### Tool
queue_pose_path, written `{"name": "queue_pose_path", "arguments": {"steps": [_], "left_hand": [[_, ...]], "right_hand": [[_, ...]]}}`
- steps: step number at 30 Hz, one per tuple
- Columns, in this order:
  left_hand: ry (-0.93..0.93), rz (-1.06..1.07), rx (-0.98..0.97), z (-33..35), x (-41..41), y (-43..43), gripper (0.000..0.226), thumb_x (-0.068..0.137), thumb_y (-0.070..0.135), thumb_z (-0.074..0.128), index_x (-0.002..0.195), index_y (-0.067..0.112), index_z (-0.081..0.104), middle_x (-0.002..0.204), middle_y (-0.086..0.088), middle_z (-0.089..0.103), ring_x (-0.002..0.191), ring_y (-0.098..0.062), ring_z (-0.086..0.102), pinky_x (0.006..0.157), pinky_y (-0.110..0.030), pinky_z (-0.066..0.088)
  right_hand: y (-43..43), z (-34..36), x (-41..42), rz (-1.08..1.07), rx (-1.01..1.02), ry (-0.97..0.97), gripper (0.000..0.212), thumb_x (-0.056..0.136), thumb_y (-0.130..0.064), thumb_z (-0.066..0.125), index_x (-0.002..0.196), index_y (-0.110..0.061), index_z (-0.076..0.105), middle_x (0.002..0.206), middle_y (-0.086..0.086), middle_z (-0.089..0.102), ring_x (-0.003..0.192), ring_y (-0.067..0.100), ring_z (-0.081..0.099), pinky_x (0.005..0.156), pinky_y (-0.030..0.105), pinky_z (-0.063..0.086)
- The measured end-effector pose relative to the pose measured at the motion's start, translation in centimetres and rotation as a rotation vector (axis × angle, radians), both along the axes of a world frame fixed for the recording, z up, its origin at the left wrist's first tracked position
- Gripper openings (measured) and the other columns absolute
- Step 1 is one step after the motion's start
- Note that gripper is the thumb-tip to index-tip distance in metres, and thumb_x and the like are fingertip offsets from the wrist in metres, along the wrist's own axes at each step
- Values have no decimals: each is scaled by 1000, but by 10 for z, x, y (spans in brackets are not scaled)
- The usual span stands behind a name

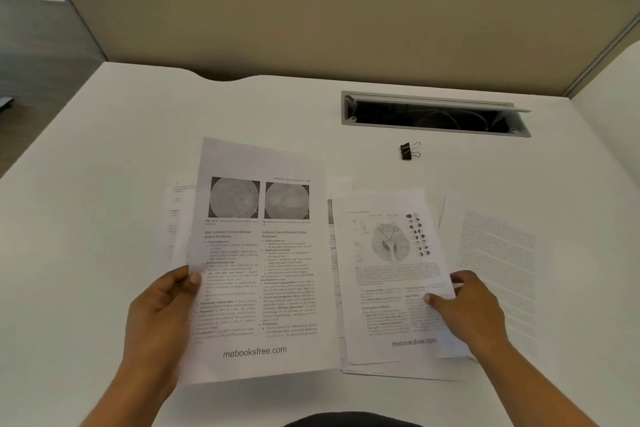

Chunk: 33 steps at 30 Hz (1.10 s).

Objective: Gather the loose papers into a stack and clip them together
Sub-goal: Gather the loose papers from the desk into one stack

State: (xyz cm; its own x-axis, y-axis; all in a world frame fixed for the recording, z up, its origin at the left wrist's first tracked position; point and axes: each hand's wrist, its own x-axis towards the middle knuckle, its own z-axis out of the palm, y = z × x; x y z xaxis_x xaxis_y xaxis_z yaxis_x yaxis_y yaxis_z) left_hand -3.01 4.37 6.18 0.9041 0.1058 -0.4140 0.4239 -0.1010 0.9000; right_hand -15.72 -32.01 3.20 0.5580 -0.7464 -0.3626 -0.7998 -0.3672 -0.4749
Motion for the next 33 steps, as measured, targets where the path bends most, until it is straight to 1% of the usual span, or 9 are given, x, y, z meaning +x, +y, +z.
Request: {"name": "queue_pose_path", "arguments": {"steps": [2, 4, 7, 11, 14, 20, 26, 28, 33], "left_hand": [[2, 2, 2, -1, 1, -3, 16, 101, 18, 59, 103, 22, 74, 108, -7, 77, 95, -34, 71, 90, -51, 57], [4, 27, -11, -2, 2, -6, 16, 101, 16, 59, 99, 22, 73, 108, -9, 76, 96, -34, 70, 89, -48, 56], [21, 55, -26, -4, 3, -9, 16, 101, 15, 59, 99, 21, 73, 109, -11, 76, 93, -31, 70, 86, -42, 54], [32, 67, -31, -7, 3, -15, 16, 102, 15, 57, 109, 16, 71, 114, -10, 75, 98, -30, 70, 84, -39, 55], [52, 61, -44, -5, 1, -24, 16, 102, 14, 56, 107, 17, 71, 108, -3, 75, 93, -25, 71, 74, -33, 56], [97, -6, -96, 0, -5, -46, 20, 102, 13, 55, 111, 15, 73, 108, -1, 78, 94, -22, 74, 73, -31, 59], [172, -29, -214, 7, -12, -64, 20, 101, 14, 57, 108, 17, 76, 105, -1, 81, 96, -26, 77, 78, -37, 61], [196, -29, -251, 9, -15, -69, 18, 101, 14, 58, 106, 15, 75, 102, -2, 82, 94, -27, 77, 77, -38, 62], [210, -102, -264, 14, -22, -77, 19, 101, 17, 57, 106, 17, 75, 99, -5, 82, 90, -24, 78, 70, -32, 64]], "right_hand": [[-2, 1, -3, -41, 65, -83, 17, 84, -28, 73, 94, -17, 65, 95, -1, 73, 79, 18, 66, 72, 38, 56], [-4, 7, -7, -93, 170, -207, 3, 90, -22, 67, 90, -19, 69, 95, 3, 75, 78, 18, 68, 67, 36, 56], [-8, 25, -16, -141, 259, -360, 16, 94, -15, 62, 107, -13, 70, 96, 1, 72, 82, 12, 66, 64, 25, 48], [-8, 49, -22, -220, 423, -503, 18, 94, -15, 61, 108, -20, 72, 104, 2, 76, 94, 23, 70, 88, 40, 54], [1, 64, -19, -219, 542, -567, 18, 95, -18, 59, 105, -23, 73, 102, -2, 79, 93, 24, 74, 92, 42, 52], [40, 67, -1, -172, 669, -594, 19, 91, -16, 63, 107, -15, 73, 100, 4, 79, 92, 25, 75, 89, 42, 54], [70, 52, 13, -103, 634, -572, 18, 85, -21, 71, 103, -18, 70, 98, -3, 79, 92, 21, 75, 83, 39, 57], [72, 46, 15, -97, 610, -547, 22, 83, -21, 74, 104, -20, 67, 101, -4, 77, 95, 21, 73, 85, 39, 57], [73, 51, 16, 8, 744, -481, 25, 88, -11, 68, 112, -16, 70, 106, -2, 78, 98, 18, 74, 89, 39, 56]]}}
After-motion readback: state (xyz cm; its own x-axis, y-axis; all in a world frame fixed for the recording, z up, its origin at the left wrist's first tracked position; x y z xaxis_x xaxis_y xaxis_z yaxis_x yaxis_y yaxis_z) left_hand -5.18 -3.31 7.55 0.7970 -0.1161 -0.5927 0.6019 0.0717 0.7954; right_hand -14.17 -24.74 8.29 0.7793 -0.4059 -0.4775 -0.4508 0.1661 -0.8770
